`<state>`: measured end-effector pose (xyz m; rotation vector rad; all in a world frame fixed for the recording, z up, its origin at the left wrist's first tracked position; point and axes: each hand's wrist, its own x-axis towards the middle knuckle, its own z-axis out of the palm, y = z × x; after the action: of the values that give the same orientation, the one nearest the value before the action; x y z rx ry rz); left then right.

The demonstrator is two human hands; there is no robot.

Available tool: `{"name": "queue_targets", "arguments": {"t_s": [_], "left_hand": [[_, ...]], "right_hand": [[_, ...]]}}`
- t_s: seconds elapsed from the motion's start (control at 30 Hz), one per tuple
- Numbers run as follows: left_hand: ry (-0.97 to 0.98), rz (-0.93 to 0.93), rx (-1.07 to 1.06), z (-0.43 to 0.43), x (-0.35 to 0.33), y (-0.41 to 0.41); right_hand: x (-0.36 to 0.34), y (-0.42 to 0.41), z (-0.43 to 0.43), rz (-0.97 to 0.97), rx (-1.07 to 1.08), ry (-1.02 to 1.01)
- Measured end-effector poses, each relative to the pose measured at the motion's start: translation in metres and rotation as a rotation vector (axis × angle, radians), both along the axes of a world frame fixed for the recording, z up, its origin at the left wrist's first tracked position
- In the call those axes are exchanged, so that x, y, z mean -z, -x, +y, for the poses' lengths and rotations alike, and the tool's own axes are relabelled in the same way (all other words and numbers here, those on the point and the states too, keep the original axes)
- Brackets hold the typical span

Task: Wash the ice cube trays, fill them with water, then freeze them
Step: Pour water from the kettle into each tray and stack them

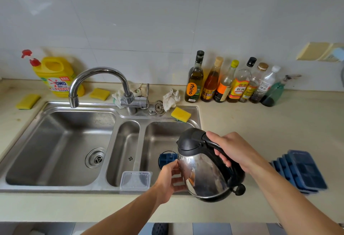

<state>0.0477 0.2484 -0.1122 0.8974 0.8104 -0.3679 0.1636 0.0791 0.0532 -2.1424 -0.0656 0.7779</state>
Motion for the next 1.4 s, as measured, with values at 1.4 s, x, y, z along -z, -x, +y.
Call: {"name": "queue_targets", "arguments": {"t_s": [1.4], "left_hand": [[-0.651,-0.552,0.453,-0.017,-0.061,-0.153]], "right_hand": [[0.059,-0.055,-0.071,-0.195,0.536,-0.192]]}}
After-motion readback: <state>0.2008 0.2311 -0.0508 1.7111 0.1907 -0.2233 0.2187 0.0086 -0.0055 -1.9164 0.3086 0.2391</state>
